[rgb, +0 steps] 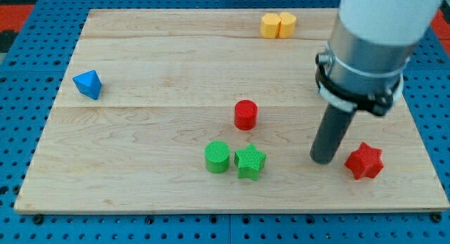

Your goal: Place the red blocks above the green blocks

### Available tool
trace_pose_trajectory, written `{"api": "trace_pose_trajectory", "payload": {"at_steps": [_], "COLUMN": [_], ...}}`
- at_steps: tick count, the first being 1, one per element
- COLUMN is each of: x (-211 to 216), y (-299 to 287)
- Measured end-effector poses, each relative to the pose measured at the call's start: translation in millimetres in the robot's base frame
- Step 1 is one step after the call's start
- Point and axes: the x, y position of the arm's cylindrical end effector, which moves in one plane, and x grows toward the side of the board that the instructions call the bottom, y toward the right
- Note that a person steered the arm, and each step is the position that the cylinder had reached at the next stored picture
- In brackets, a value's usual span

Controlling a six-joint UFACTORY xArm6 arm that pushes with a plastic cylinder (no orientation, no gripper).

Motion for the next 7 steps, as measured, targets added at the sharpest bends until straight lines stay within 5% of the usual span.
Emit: {"api": "trace_pose_trajectory", "payload": {"at_steps": [1, 2, 3, 5, 6, 7], "x": [47, 52, 8, -41, 9, 11], "y": [1, 103, 100, -21, 8, -30]}}
